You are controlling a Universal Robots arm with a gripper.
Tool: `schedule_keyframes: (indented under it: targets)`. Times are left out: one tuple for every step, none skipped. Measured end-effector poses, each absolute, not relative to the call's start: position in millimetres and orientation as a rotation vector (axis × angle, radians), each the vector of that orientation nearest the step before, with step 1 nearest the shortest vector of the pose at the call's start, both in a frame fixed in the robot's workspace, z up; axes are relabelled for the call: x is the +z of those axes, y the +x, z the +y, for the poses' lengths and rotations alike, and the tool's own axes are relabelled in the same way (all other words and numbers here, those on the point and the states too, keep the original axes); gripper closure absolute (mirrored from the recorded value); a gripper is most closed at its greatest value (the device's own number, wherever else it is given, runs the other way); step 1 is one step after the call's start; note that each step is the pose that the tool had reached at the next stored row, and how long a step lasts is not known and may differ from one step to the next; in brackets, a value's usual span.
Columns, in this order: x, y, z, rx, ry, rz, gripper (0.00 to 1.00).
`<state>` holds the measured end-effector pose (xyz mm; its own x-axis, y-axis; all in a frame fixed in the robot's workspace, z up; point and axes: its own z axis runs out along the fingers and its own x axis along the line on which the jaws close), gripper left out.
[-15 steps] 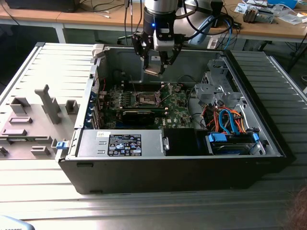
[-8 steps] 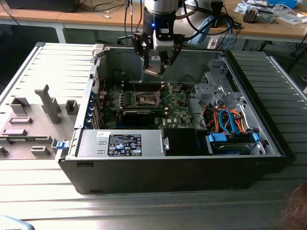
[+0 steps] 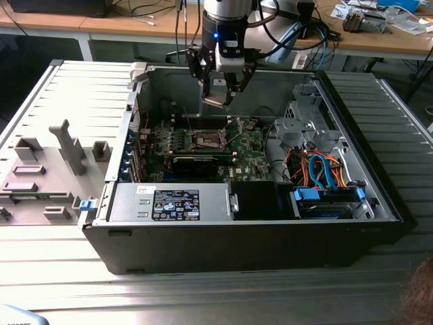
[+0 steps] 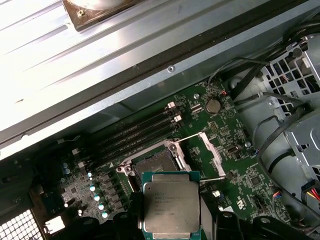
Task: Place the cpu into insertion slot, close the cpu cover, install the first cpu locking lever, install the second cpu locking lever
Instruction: 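Place the cpu into insertion slot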
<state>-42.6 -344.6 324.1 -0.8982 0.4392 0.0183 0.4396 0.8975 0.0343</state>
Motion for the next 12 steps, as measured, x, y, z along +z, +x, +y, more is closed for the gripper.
schedule_keyframes:
  targets:
    - [324.1,-42.6,-344.6,-0.059,-0.708,-3.050,0.45]
    - [324.1,-42.6,-344.6,-0.059,-0.710,-3.049,0.45]
    - [324.0,-42.6,-344.6,-0.059,-0.713,-3.049,0.45]
    - [324.0,-42.6,-344.6,-0.059,-0.715,-3.048,0.45]
    - [324.0,-42.6,-344.6,-0.059,-0.717,-3.048,0.45]
    - [324.0,-42.6,-344.6,-0.059,-0.719,-3.047,0.45]
    - [323.9,-42.6,-344.6,-0.059,-0.721,-3.047,0.45]
    - [323.9,-42.6,-344.6,-0.059,-0.723,-3.047,0.45]
    - [323.9,-42.6,-344.6,-0.059,-0.725,-3.046,0.45]
    - [323.9,-42.6,-344.6,-0.059,-0.727,-3.046,0.45]
    - [323.8,-42.6,-344.6,-0.059,-0.731,-3.045,0.45]
    - [323.8,-42.6,-344.6,-0.059,-0.734,-3.044,0.45]
